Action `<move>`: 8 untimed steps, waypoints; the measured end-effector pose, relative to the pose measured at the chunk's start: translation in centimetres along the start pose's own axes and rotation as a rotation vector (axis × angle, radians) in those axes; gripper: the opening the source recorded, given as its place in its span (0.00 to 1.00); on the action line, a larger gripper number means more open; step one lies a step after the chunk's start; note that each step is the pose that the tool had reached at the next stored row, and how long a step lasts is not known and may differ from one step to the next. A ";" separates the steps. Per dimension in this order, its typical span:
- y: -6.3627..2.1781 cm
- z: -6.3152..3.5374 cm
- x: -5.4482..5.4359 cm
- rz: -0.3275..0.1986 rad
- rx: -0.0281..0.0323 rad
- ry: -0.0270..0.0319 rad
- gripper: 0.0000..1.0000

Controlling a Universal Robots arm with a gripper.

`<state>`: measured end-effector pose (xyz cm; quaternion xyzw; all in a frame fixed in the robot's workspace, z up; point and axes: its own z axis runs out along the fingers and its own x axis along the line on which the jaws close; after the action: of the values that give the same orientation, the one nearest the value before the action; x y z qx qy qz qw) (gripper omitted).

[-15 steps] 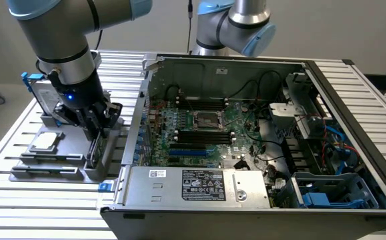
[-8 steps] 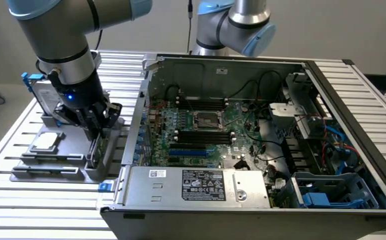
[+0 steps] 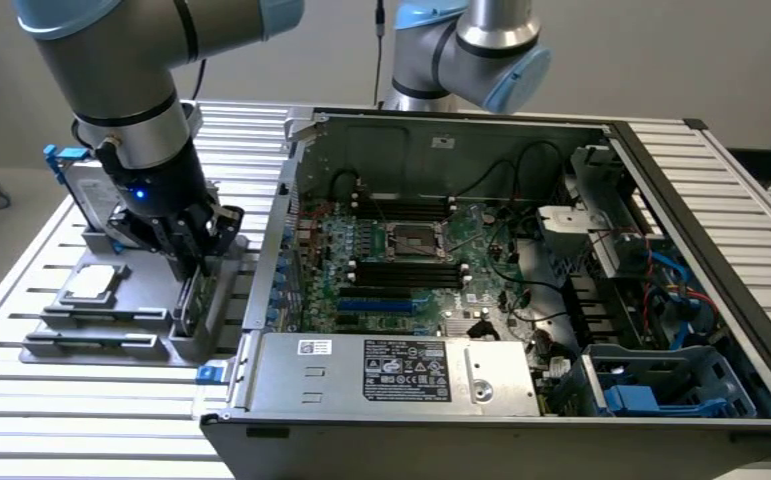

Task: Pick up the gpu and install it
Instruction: 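Pick up the gpu and move the gpu toward the slot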

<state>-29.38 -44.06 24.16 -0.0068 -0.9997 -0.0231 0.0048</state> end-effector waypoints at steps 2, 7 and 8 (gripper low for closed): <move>0.01 -0.22 0.0 0.000 -0.0036 0.0001 0.27; 0.09 -1.93 0.1 0.000 -0.0084 0.0003 0.27; 0.11 -2.37 0.1 0.000 -0.0089 0.0003 0.27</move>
<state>-29.48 -44.06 26.53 -0.0068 -0.9996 -0.0276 0.0049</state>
